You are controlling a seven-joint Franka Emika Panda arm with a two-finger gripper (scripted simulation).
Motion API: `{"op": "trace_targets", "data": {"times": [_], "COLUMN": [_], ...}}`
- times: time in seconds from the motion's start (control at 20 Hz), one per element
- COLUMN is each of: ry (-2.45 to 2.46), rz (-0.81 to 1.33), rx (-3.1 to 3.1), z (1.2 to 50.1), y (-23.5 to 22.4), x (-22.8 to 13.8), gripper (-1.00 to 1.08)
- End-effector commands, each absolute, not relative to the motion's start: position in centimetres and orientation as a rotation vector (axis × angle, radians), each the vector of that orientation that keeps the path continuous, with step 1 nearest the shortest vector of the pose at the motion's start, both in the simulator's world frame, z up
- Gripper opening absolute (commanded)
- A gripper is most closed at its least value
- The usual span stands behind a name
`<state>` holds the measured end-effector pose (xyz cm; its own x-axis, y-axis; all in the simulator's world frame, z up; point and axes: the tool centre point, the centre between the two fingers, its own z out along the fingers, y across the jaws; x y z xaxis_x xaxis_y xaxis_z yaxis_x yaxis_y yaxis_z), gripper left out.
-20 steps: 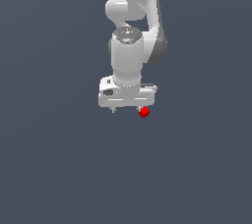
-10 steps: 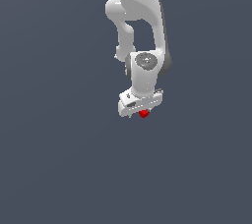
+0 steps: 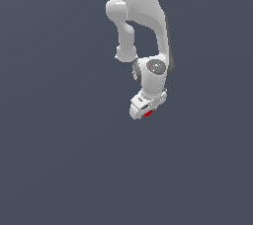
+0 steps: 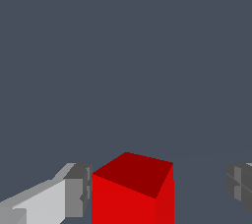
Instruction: Pick up the red cube and move it to a goal position.
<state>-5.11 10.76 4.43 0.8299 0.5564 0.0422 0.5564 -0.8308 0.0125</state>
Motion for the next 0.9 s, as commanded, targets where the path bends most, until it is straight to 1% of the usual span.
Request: {"op": "trace_targets", "data": {"times": [0.0,0.3,0.35,0.85], "ry": [-0.926,-0.914,-0.914,-0.914], "rz": [0.002,0.000,0.000,0.001], "rx": [-3.000,-3.006,-3.006,-3.005], "z": [1.82,2.00,2.00,1.97], "y": [9.85,9.67,9.67,9.67], "x": [-6.89,-6.69,-6.69,-6.71], "gripper": [1.00,1.00,-1.00,-1.00]}}
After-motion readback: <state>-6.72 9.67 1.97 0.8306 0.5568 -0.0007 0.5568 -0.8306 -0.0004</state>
